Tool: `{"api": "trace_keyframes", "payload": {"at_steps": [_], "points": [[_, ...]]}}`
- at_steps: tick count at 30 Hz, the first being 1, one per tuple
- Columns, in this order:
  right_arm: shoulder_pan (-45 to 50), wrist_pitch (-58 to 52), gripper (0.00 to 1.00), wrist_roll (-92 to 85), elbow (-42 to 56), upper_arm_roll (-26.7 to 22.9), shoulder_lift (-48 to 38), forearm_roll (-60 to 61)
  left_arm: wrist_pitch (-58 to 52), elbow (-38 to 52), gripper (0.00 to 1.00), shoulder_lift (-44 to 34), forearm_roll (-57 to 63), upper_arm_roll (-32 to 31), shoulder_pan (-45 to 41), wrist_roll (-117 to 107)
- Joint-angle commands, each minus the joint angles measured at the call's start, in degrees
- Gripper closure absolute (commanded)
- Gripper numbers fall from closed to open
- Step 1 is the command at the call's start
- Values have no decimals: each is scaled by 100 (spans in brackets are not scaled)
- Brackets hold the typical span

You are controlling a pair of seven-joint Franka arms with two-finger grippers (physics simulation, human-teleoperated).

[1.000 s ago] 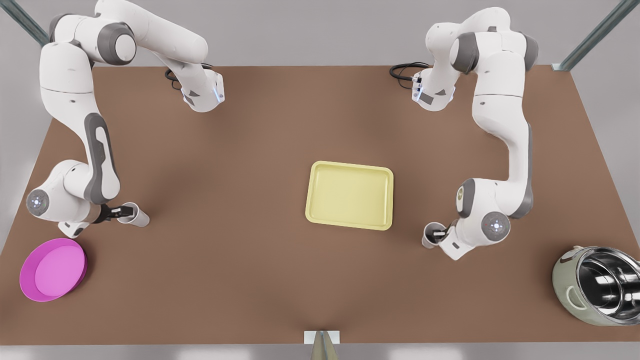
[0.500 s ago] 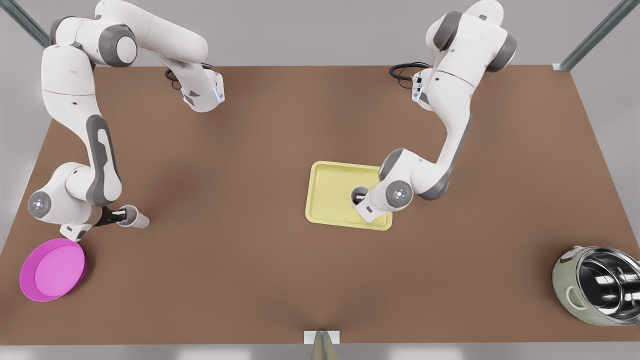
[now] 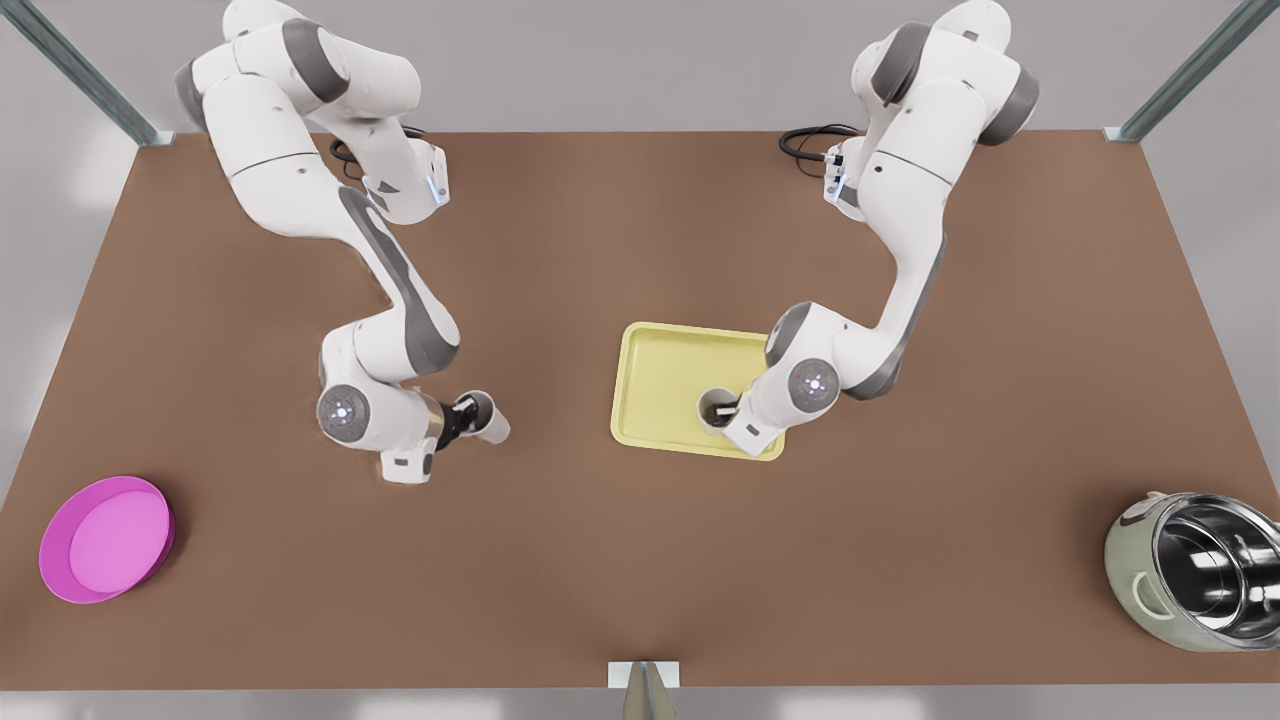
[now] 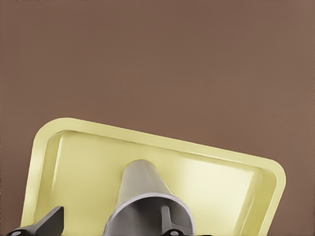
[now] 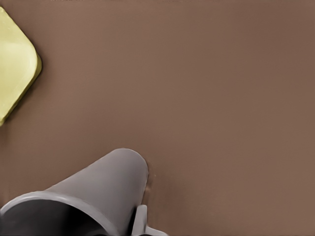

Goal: Use both arms to respectively pick up the white IKEA cups from the middle-left and middle-right positions, then place the white IKEA cups onto the middle-middle tray, ensuring that the cups remain upright and do not tip over

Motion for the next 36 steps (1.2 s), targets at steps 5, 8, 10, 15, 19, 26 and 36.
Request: {"api": "trace_keyframes", "payload": {"at_steps": [5, 8, 10, 15, 19, 26, 36], "points": [[1757, 1234, 75, 6650, 182, -42, 198, -607, -1693, 222, 0, -923, 109, -49, 460, -875], [2320, 1234, 75, 7916, 631, -42, 532, -1187, -4585, 1715, 0, -1478, 811, -22, 899, 688], [2461, 1234, 75, 8197, 771, -33, 602, -1275, -5624, 2447, 0, -1765, 1480, 21, 1049, 2359], [2689, 1489, 75, 8286, 982, -25, 1095, -1249, -5007, 1541, 0, -2260, 1235, 206, 1154, 2395], [2698, 1489, 74, 8286, 1114, -7, 1323, -1222, -5210, 1541, 0, -2260, 918, 127, 1163, 2386], [2698, 1480, 0, 8277, 1220, -7, 1393, -1196, -4771, 1453, 0, -2145, 979, 127, 1392, 2527], [2637, -496, 0, 7786, 1035, 19, -82, -1187, -4595, 1453, 0, -2005, 979, 127, 1550, 2606]]}}
